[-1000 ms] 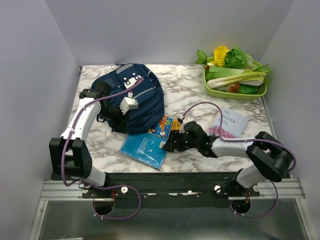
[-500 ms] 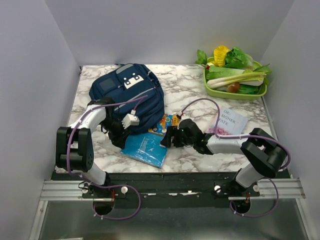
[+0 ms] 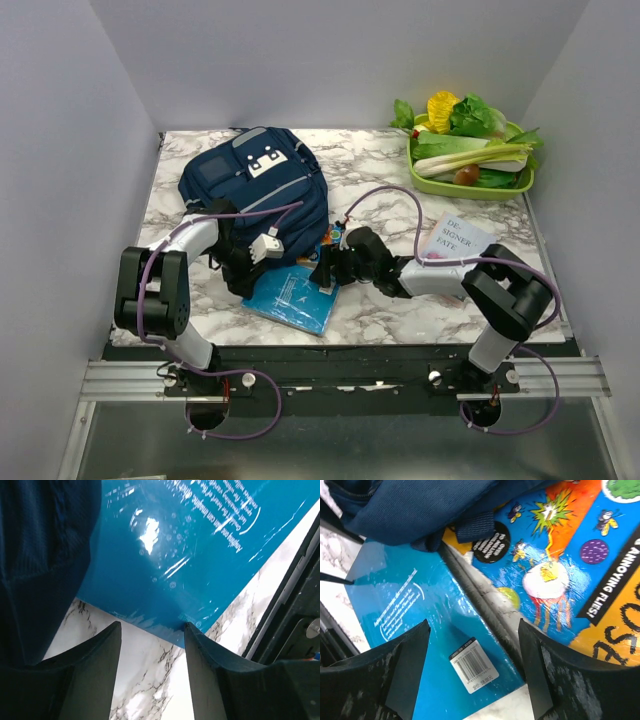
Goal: Pack the student bag
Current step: Adjust the book at the center of the board.
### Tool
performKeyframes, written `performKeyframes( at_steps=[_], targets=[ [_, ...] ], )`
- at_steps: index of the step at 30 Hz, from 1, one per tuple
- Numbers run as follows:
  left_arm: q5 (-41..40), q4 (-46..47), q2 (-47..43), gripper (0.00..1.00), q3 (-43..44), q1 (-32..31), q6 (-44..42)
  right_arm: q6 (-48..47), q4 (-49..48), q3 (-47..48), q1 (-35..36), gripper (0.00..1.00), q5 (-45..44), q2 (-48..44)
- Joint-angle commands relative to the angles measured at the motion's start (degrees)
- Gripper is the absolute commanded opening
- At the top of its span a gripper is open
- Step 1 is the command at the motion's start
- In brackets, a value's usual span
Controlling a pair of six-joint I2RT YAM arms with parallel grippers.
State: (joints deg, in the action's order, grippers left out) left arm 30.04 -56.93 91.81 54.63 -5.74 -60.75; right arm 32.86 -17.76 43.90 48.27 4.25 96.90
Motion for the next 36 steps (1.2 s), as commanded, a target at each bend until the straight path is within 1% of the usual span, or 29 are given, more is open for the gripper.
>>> performKeyframes(
  at_steps=[1, 2, 3, 4, 5, 6, 9, 10, 13, 16, 19, 21, 23, 24, 26, 27, 30, 34, 36],
  targets=[
    [2.04, 5.76, 1.44, 0.59, 1.79, -3.3, 0.54, -0.88, -5.26, -0.65, -0.02, 0.79, 6.03, 1.45],
    [2.73, 6.12, 1.79, 0.58, 2.4, -4.45, 2.29, -0.7, -5.7, -1.53, 0.24, 0.78, 6.55, 0.92],
    [4.05, 5.43, 2.05, 0.58, 5.02, -5.59, 2.91, -0.43, -6.75, -3.45, 0.51, 0.77, 6.82, 0.66],
    [5.36, 3.51, 2.58, 0.58, 6.61, -6.64, 3.35, 0.18, -7.02, -4.6, 0.94, 0.77, 7.0, 0.13],
    [6.16, 3.23, 3.28, 0.58, 8.02, -9.7, 5.01, 0.53, -7.11, -5.57, 1.12, 0.77, 6.91, -1.09],
    [5.73, 3.66, 3.46, 0.58, 9.86, -11.21, 5.64, 0.97, -7.11, -8.02, 1.3, 0.76, 6.65, -1.8],
    [4.76, 5.77, 4.86, 0.57, 11.89, -16.13, 7.39, 3.69, -8.68, -12.94, 2.0, 0.74, 5.07, -5.84],
    [4.94, 6.38, 5.57, 0.57, 12.51, -16.84, 7.84, 5.35, -8.96, -15.83, 2.18, 0.73, 4.72, -6.81],
    [6.34, 6.82, 8.29, 0.56, 15.59, -19.13, 9.24, 7.12, -7.82, -20.59, 3.05, 0.72, 2.44, -11.72],
    [6.61, 7.27, 9.26, 0.55, 18.22, -22.37, 10.47, 8.18, -3.52, -22.54, 3.41, 0.72, -1.78, -17.08],
    [7.66, 4.91, 9.18, 0.54, 22.53, -22.92, 10.48, 7.14, 0.44, -22.54, 3.32, 0.72, -5.81, -20.51],
    [6.96, 1.13, 7.08, 0.55, 23.33, -22.74, 7.24, 6.17, 3.15, -20.27, 3.32, 0.72, -8.2, -20.88],
    [3.91, -1.08, 4.18, 0.57, 21.41, -22.74, 2.25, 4.15, 4.22, -18.07, 3.32, 0.72, -9.52, -19.83],
    [2.4, -1.26, 0.6, 0.58, 18.0, -22.74, 0.65, 3.44, 4.75, -15.88, 3.32, 0.73, -9.79, -19.21],
    [-0.32, -1.87, -3.11, 0.61, 14.29, -22.74, -2.08, 1.07, 4.75, -13.41, 3.41, 0.73, -9.79, -16.68],
    [-2.68, -2.31, -6.26, 0.62, 11.14, -22.74, -3.92, 0.54, 4.32, -11.23, 3.32, 0.74, -9.61, -15.88],
    [-5.34, -4.68, -10.84, 0.64, 6.73, -22.56, -7.35, -0.95, 2.39, -8.49, 3.32, 0.75, -7.08, -11.85],
    [-6.22, -3.37, -15.69, 0.66, -0.91, -22.91, -8.15, -0.7, 1.67, -4.44, 3.23, 0.77, -2.6, -7.26],
    [-6.75, -1.09, -17.53, 0.66, -3.12, -23.61, -8.33, -0.17, 1.15, -3.73, 3.32, 0.77, -1.36, -6.12]
  ],
)
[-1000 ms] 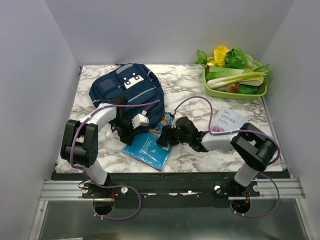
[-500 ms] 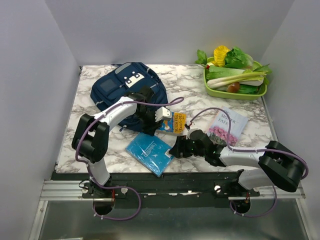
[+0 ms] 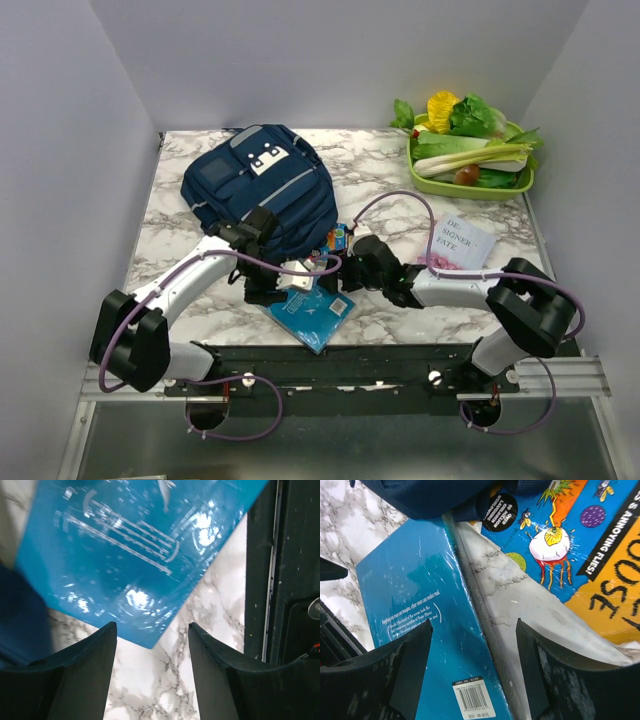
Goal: Pack the student bag
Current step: Adjust the book at the center of the board, then pick up the book from the center of the board.
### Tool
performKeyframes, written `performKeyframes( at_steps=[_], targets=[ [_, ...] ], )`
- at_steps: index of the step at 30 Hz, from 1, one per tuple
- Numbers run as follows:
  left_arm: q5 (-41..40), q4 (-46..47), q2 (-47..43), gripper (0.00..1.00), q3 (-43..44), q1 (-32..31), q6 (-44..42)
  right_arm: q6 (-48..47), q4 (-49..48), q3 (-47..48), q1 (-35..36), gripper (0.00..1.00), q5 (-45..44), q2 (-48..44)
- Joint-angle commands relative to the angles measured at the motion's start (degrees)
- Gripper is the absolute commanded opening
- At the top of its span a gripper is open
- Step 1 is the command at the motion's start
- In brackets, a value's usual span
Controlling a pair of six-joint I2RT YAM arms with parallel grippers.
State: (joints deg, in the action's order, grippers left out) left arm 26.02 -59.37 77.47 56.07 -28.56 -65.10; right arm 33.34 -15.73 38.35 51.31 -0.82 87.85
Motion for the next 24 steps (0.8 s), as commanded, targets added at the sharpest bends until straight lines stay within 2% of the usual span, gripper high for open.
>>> performKeyframes(
  at_steps=[1, 7, 11, 14, 15, 19, 24],
  targets=[
    [-3.16, 2.5, -3.73, 0.66, -6.66, -1.58, -4.16, -0.13, -1.15, 1.64, 0.2, 0.77, 3.98, 3.37],
    [-1.67, 11.99, -7.68, 0.63, -13.6, -2.64, -6.26, 1.28, -1.94, -1.08, -0.16, 0.77, 6.53, 3.2],
    [-2.99, 18.75, -11.9, 0.63, -18.8, -3.61, -11.71, 2.69, -2.9, -2.31, -0.51, 0.77, 8.9, 2.85],
    [-3.08, 20.08, -15.15, 0.64, -20.56, -3.7, -15.83, 3.74, -3.78, -2.58, -0.95, 0.77, 10.31, 3.11],
    [-2.99, 19.65, -17.25, 0.64, -21.26, -4.05, -20.11, 4.01, -4.22, -2.49, -1.12, 0.77, 10.92, 3.37],
    [-4.13, 21.49, -21.66, 0.65, -26.88, -4.58, -28.56, 5.5, -6.77, -2.4, -2.26, 0.77, 13.73, 4.43],
    [-4.93, 22.81, -20.79, 0.66, -28.91, -6.86, -30.18, 6.21, -9.05, -1.87, -3.67, 0.77, 19.35, 6.63]
  ],
)
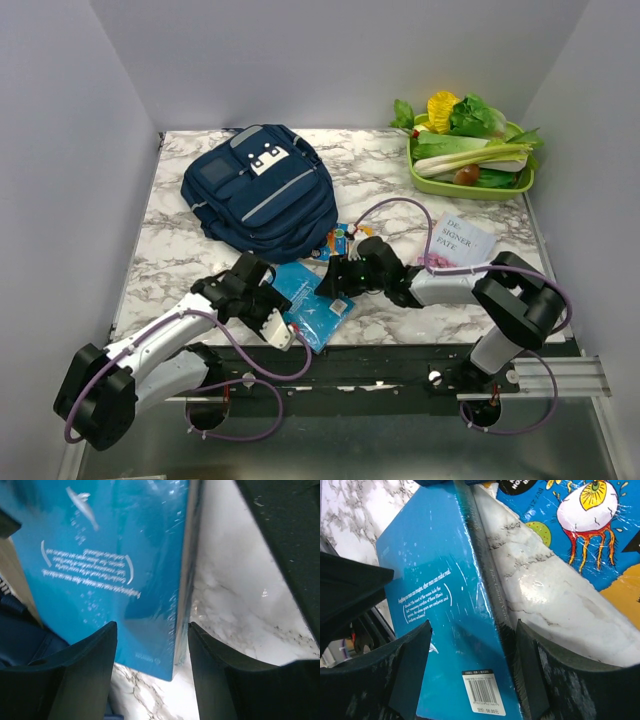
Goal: Pack the student bag
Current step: Pick up the book from the center of the board.
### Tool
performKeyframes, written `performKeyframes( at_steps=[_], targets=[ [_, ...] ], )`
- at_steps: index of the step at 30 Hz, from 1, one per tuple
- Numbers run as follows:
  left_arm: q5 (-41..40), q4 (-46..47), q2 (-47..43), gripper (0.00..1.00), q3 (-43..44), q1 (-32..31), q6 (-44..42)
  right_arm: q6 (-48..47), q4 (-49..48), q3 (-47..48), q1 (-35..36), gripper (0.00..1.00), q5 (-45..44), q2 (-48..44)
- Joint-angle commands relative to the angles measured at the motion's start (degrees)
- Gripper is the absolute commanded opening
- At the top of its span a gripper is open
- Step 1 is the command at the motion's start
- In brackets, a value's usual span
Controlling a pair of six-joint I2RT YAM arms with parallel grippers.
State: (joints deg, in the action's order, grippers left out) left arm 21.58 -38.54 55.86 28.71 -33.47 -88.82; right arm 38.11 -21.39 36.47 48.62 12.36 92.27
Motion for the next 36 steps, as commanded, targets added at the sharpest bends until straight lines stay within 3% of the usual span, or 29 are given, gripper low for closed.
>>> performKeyframes(
  at_steps=[1, 4, 9, 14, 18, 21, 25, 32, 36],
  targets=[
    [-0.4, 2.24, 1.1, 0.65, -1.55, -2.56, -5.41, 1.44, -3.57, -0.17, -1.33, 0.77, 6.62, 2.47],
    [0.74, 2.77, 1.62, 0.65, -1.55, -4.32, -1.72, 1.09, -4.01, -1.13, -1.95, 0.77, 7.59, 2.48],
    [1.53, 11.55, 2.76, 0.65, -3.57, -7.04, 6.01, 1.53, -6.11, -2.1, -2.74, 0.77, 9.87, 2.74],
    [0.21, 16.38, 3.65, 0.65, -7.96, -8.8, 3.22, 4.16, -9.81, -1.84, -2.83, 0.77, 14.44, 5.99],
    [-1.54, 25.08, 1.98, 0.64, -13.41, -9.68, 0.66, 7.5, -18.91, -3.68, -3.18, 0.76, 20.49, 8.45],
    [-2.51, 30.01, 3.11, 0.63, -13.77, -11.08, 6.0, 11.72, -26.65, -6.57, -3.71, 0.74, 24.1, 8.1],
    [-5.49, 36.77, 6.81, 0.61, -11.31, -11.7, 14.71, 15.41, -33.01, -8.25, -3.8, 0.72, 28.85, 5.82],
    [-7.96, 43.11, 6.9, 0.61, -13.41, -12.75, 18.06, 11.56, -28.45, -9.22, -3.8, 0.69, 33.6, -2.88],
    [-9.36, 46.62, 5.93, 0.61, -15.7, -13.98, 18.85, 13.83, -34.04, -10.71, -3.8, 0.68, 36.5, -4.03]
  ],
)
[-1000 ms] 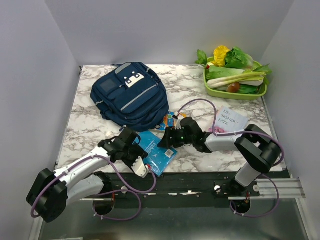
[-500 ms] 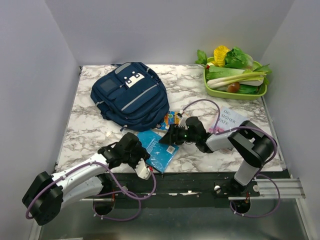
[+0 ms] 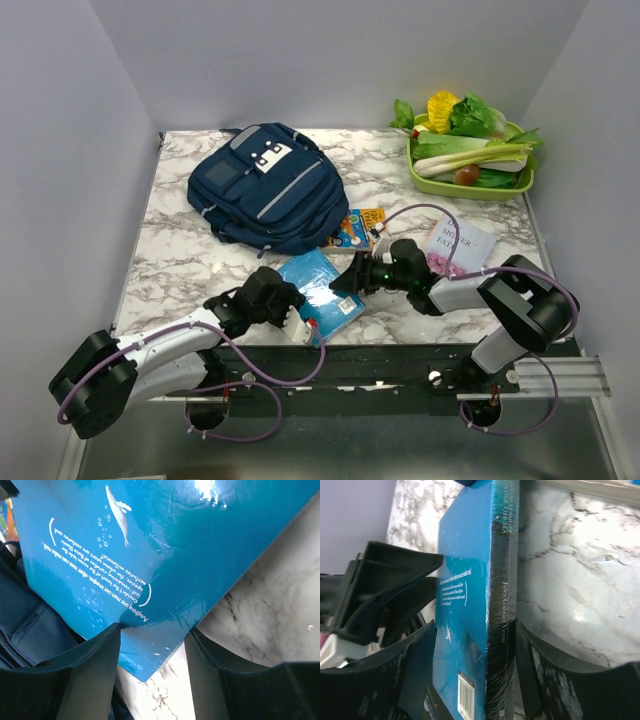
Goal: Pack the student bag
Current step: Pick up the book from the center of the board.
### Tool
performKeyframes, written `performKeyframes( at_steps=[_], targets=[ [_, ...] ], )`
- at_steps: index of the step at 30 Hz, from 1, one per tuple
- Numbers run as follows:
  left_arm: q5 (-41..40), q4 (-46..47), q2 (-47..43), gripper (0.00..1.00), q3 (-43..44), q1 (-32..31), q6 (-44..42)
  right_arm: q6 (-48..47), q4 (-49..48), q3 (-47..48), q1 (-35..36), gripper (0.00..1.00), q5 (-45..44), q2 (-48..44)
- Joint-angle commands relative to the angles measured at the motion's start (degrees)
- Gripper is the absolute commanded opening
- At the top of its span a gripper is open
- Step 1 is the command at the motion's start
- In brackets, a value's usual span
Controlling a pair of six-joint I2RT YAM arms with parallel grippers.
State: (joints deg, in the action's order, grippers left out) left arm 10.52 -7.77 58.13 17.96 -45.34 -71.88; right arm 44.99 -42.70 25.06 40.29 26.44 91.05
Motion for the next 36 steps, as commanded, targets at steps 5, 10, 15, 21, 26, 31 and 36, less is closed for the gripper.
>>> performKeyframes(
  at_steps=[5, 10, 15, 21, 26, 31, 36],
  targets=[
    [0.73, 17.61, 3.22, 0.61, -5.3, -2.73, 3.84, 7.57, -13.21, 1.92, 4.53, 0.66, 24.72, 0.01],
    [0.29, 18.32, 2.43, 0.61, -5.56, -2.82, 4.2, 4.24, -5.31, 4.73, 4.62, 0.6, 23.49, 0.98],
    [-1.11, 18.14, 0.76, 0.61, -4.34, -2.82, 6.74, -1.66, 6.2, 5.88, 4.62, 0.38, 19.45, -2.44],
    [-7.43, 15.51, -0.04, 0.68, 2.51, -2.73, 16.23, -5.96, 16.57, 5.88, 4.53, 0.18, 12.51, -7.98],
    [-12.38, 11.75, 3.38, 0.88, 16.01, 3.91, 31.39, -8.6, 25.37, 4.47, 4.36, 0.07, 1.88, -17.9],
    [-10.61, -0.55, 16.47, 0.92, 34.57, 13.25, 43.39, -11.68, 35.92, 5.26, 4.36, 0.01, -8.4, -25.91],
    [-5.36, -9.46, 25.1, 0.92, 47.43, 15.81, 44.72, -10.98, 37.95, 4.56, 4.09, 0.01, -11.4, -29.69]
  ],
)
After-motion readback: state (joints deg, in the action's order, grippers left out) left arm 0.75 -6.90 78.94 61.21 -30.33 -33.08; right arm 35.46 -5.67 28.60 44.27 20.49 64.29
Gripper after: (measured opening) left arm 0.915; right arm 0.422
